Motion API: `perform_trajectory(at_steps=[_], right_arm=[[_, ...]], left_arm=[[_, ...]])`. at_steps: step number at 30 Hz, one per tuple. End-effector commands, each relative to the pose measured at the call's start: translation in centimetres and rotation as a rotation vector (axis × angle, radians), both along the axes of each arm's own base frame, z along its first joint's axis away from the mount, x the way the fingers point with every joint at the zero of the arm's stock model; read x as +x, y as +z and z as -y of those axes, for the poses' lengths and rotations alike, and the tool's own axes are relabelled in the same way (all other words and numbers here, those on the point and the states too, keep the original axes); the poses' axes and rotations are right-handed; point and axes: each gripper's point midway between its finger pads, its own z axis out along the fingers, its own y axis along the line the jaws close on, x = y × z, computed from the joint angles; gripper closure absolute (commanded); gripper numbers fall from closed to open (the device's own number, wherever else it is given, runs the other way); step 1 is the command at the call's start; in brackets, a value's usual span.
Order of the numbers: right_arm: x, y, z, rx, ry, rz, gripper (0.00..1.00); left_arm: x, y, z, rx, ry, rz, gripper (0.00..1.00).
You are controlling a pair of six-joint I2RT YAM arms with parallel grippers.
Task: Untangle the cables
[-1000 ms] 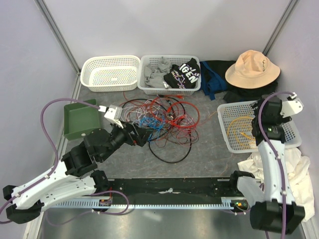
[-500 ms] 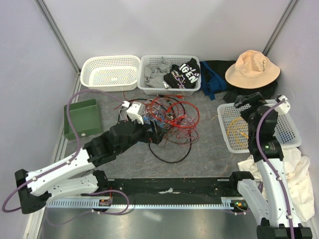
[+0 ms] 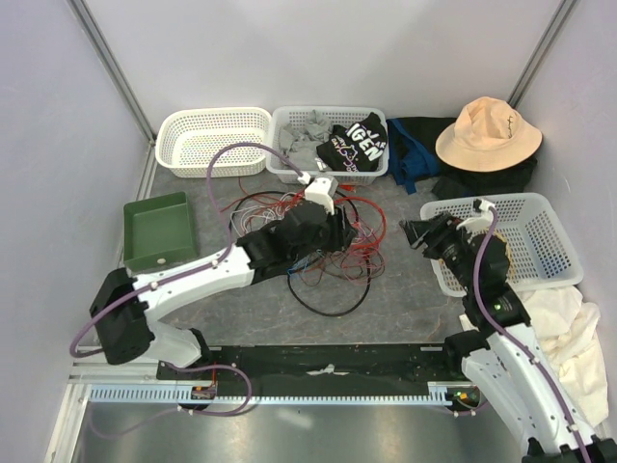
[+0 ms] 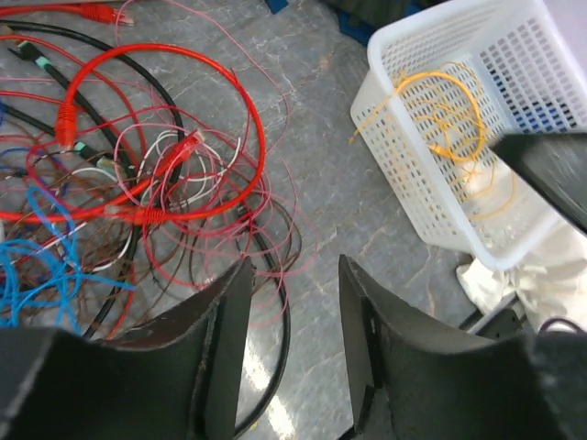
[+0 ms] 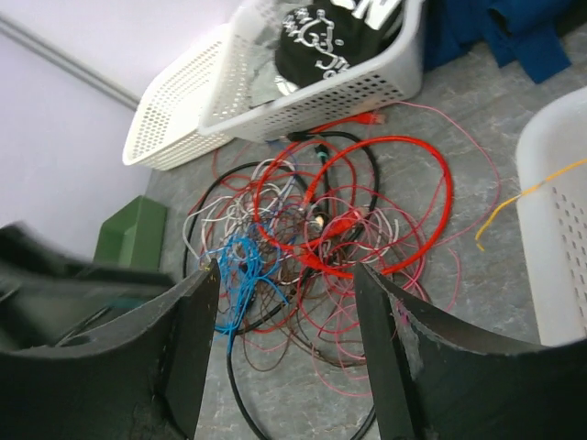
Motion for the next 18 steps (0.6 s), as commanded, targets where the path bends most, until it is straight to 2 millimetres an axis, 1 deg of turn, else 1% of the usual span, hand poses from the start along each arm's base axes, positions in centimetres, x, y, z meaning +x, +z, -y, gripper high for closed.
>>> perform_trajectory(at_steps=[1,2,3,4,5,6,7,8,9,10,11,12,13,15,16,17,18], right_arm=[[-1.4,1.9,-0.4,-0.018,0.054,0.112,0.33],[-1.5,1.9,-0.2,-0.024,0.045,0.111,0.32],[-1.9,2.1,0.0,-0.027,0.041,0.123,0.32],[-2.0,2.3,0.1,-0.025,0.039,0.132,0.31],[-2.1,2.8,0.4,-0.023,0.022,0.145,0.3],[-2.4,3.3,0.7,-0.022,0.011,0.159,0.29],[-2.5,3.7,0.9,-0.028,0.004,0.169,0.29],[-2.7,5.1,1.0,-0.029,-0.003,0.195,0.28],[-2.7,5.1,1.1,-0.046,-0.004,0.181,0.27],[-2.8,5.5,1.0,-0.048,-0.002,0.186,0.27],[-3.0,6.2,0.8,-0.043,0.004,0.201,0.26],[-3.1,6.5,0.8,-0.043,0.008,0.205,0.25],[-3.1,6.7,0.7,-0.04,0.009,0.209,0.25],[-3.2,7.1,0.8,-0.037,0.007,0.221,0.25],[-3.3,7.2,0.8,-0.036,0.006,0.224,0.24],[-3.3,7.3,0.8,-0.036,0.005,0.225,0.24],[-3.3,7.4,0.8,-0.035,0.005,0.226,0.24]], left_arm=[[2.5,1.0,2.0,-0.071,0.025,-0.012,0.52],[3.0,0.7,2.2,-0.085,0.035,-0.027,0.51],[3.1,0.4,2.8,-0.104,0.011,-0.045,0.49],[3.7,-0.9,3.1,-0.101,0.01,-0.073,0.46],[4.4,-0.1,4.3,-0.163,-0.011,-0.052,0.41],[3.9,-0.1,5.5,-0.194,-0.079,-0.066,0.37],[4.4,-1.3,6.4,-0.196,-0.109,-0.072,0.32],[4.5,0.0,7.7,-0.242,-0.173,-0.022,0.24],[4.0,0.1,8.7,-0.252,-0.236,-0.017,0.2],[4.4,-1.6,9.6,-0.22,-0.27,-0.005,0.17],[4.5,-0.4,10.7,-0.243,-0.319,0.032,0.14],[4.8,-0.8,11.3,-0.236,-0.344,0.041,0.14],[5.2,-2.4,12.1,-0.213,-0.369,0.034,0.14],[5.3,-1.4,13.8,-0.262,-0.447,0.067,0.15],[5.3,-1.5,14.3,-0.274,-0.474,0.084,0.16],[5.3,-2.3,15.1,-0.286,-0.514,0.09,0.17],[5.6,-1.6,15.5,-0.312,-0.528,0.129,0.18]])
